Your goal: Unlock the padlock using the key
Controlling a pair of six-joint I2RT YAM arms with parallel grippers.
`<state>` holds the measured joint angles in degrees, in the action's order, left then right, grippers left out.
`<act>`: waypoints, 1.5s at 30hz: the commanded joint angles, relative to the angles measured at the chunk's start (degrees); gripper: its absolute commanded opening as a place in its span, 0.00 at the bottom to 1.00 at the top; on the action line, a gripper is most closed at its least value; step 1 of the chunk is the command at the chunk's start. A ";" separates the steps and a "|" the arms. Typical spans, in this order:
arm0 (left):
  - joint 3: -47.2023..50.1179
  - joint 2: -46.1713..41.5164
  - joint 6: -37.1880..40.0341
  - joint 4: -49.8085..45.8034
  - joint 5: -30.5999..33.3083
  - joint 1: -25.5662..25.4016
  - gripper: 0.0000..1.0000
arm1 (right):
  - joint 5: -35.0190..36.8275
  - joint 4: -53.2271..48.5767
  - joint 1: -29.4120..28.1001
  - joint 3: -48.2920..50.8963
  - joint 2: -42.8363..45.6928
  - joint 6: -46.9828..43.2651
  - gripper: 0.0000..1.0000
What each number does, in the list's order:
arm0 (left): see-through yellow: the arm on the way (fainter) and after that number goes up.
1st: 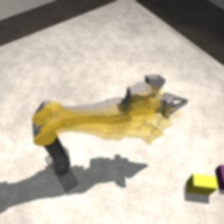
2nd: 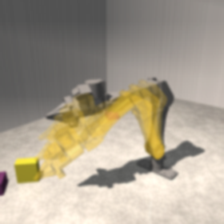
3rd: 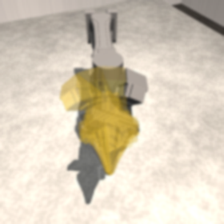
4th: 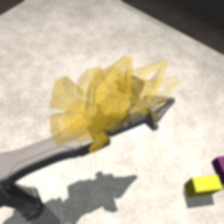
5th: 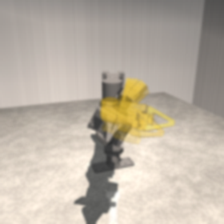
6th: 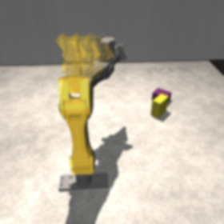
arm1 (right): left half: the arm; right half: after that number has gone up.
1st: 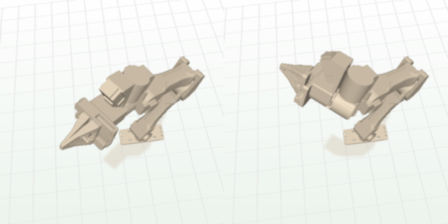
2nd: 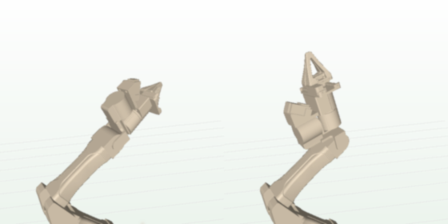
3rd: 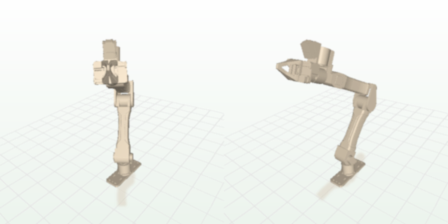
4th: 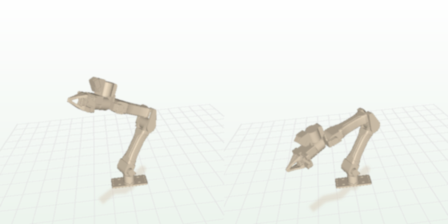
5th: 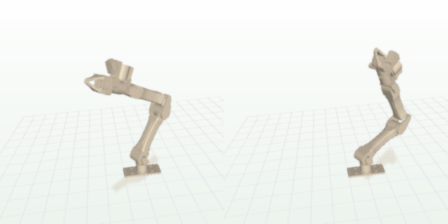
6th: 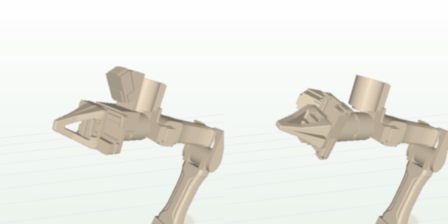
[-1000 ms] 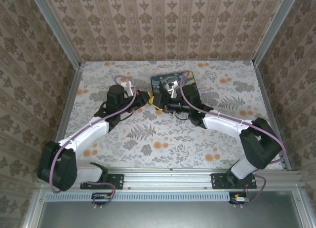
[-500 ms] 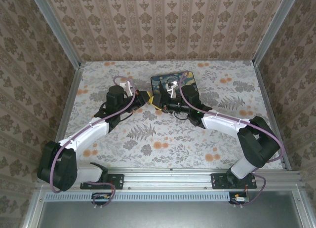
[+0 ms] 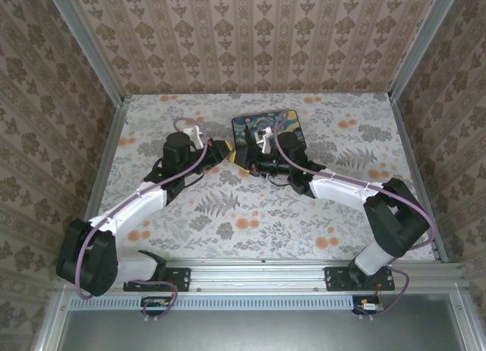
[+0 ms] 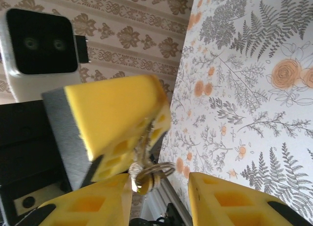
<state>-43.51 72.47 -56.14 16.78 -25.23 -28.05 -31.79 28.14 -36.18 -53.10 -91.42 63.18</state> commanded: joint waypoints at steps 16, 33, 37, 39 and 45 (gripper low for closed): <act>-0.09 -0.93 -2.57 3.24 -1.53 0.15 0.00 | -1.22 8.88 -0.64 -1.40 -3.44 3.27 0.15; -3.16 -3.46 4.95 -12.32 -15.83 8.28 0.32 | -7.51 -3.72 2.60 -0.13 0.10 -13.35 0.01; -5.15 -1.72 8.55 -17.09 -20.26 7.75 0.29 | -8.79 -6.43 3.00 -1.53 0.16 -15.50 0.01; -4.82 -1.70 9.17 -17.22 -20.76 7.75 0.26 | -8.90 -5.96 3.31 -1.53 0.15 -14.96 0.01; -5.19 -1.06 12.05 -19.74 -20.30 7.40 0.23 | -9.08 -4.58 3.49 -0.95 0.62 -13.63 0.01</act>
<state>-47.03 70.78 -47.72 -0.12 -43.77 -20.23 -39.29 23.57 -33.04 -52.88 -92.92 50.48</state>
